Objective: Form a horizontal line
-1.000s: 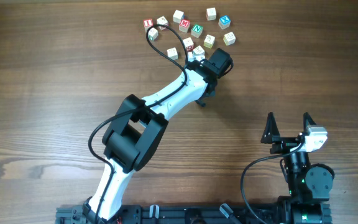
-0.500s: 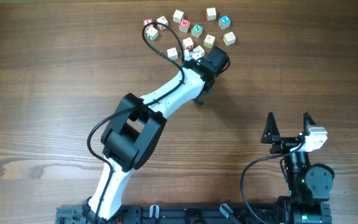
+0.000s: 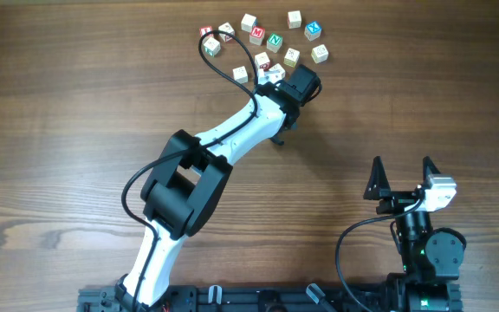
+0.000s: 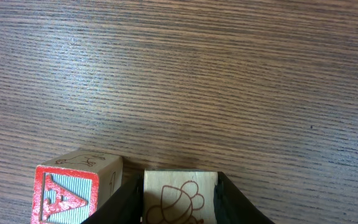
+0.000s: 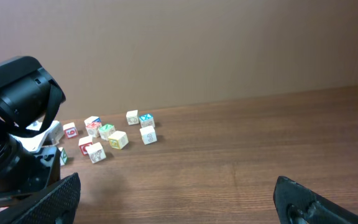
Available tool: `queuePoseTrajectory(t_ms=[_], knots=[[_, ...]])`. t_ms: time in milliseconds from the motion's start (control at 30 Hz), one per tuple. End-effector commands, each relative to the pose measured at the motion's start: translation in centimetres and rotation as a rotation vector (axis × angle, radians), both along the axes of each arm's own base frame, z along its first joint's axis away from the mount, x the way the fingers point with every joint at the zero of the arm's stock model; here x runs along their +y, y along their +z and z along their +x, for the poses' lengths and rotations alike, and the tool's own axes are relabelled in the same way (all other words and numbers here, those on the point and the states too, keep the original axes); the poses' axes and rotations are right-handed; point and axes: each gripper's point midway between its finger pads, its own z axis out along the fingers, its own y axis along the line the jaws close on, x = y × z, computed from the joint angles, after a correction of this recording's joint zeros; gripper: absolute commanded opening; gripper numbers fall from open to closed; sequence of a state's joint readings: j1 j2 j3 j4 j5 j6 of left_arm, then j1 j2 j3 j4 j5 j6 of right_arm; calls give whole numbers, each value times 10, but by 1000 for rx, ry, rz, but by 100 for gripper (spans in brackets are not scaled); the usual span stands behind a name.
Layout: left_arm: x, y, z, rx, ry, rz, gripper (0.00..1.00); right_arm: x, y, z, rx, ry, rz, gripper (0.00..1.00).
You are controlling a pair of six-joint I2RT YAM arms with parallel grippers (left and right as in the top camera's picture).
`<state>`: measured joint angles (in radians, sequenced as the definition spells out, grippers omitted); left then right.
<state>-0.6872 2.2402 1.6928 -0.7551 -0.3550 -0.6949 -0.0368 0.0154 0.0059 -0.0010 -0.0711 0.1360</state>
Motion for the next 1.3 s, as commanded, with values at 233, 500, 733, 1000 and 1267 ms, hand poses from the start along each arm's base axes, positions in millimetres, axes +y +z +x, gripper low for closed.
queuePoseTrajectory(t_ms=[233,500,733,1000,1267], knots=[[5,4,0,-15,22,8,32,-1,3,-1,-13,-3,-5,100],[5,4,0,-15,22,7,33,-1,3,-1,-13,-3,-5,100],[5,4,0,-15,22,7,36,-1,3,-1,-13,-3,-5,100],[5,4,1,-19,22,5,37,-1,3,-1,-13,-3,-5,100],[5,4,1,-18,22,5,43,-1,3,-1,-13,-3,-5,100]])
